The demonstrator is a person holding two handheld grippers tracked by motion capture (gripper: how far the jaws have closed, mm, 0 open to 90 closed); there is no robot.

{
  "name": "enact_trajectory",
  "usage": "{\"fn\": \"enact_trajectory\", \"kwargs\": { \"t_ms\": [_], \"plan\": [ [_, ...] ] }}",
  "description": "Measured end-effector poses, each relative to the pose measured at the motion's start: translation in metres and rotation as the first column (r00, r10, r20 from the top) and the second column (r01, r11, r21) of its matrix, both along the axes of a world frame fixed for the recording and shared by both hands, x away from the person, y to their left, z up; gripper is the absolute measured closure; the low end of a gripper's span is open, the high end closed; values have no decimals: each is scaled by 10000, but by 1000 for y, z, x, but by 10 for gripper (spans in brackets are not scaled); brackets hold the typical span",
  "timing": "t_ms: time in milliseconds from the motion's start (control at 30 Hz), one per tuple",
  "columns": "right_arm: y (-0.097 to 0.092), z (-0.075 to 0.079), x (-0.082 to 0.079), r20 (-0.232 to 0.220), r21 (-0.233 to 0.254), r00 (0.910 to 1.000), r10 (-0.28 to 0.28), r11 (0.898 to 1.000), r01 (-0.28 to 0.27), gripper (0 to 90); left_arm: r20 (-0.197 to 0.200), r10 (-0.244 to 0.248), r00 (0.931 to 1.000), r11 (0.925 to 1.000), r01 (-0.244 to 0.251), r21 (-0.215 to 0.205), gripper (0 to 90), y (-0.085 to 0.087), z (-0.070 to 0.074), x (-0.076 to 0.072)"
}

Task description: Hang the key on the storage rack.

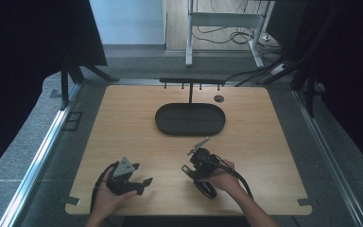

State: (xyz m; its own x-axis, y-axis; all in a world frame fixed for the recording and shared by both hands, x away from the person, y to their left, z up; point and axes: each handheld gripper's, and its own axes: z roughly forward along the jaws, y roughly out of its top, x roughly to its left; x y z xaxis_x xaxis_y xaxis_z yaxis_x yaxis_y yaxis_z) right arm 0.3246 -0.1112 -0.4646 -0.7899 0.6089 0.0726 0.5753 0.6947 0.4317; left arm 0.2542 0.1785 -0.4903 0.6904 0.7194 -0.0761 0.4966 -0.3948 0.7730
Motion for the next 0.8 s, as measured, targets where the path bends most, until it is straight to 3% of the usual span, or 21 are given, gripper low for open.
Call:
{"fn": "enact_trajectory", "kwargs": {
  "t_ms": [800],
  "plan": [
    [4, -9, 8, -576, -593, 9983, 13, 9982, -47, 587, -37, -65, 10000, 10000, 65, 47, 236, -2, -1, 0]
  ]
}}
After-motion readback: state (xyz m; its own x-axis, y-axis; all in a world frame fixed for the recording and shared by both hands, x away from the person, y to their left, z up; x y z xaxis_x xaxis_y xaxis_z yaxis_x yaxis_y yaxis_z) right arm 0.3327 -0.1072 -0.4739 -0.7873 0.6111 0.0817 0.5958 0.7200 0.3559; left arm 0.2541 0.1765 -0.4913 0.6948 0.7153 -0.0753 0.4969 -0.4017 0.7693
